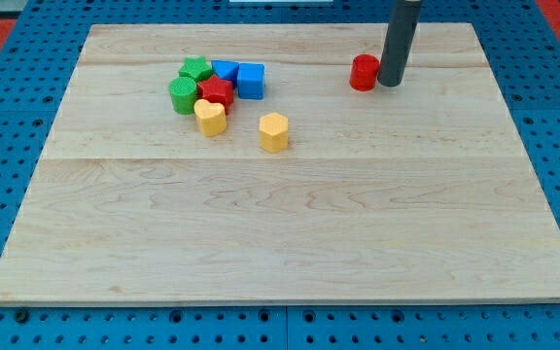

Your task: Move the red circle right to the blue cube

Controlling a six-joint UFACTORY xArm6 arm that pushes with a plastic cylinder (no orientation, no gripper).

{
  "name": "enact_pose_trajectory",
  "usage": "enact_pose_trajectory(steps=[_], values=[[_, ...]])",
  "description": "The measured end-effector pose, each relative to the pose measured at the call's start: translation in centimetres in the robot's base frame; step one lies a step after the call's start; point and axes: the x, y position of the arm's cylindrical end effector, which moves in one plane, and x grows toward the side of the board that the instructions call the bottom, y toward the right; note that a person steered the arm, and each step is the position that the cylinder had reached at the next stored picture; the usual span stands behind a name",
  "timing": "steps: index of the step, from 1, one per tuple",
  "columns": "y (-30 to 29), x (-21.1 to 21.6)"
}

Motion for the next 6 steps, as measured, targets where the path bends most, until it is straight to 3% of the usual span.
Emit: enact_pose_trajectory(steps=[1,3,4,6], values=[[2.3,-3.5],[-5.4,0.6],[-1.7,-1.4],[-9.7,0.3]])
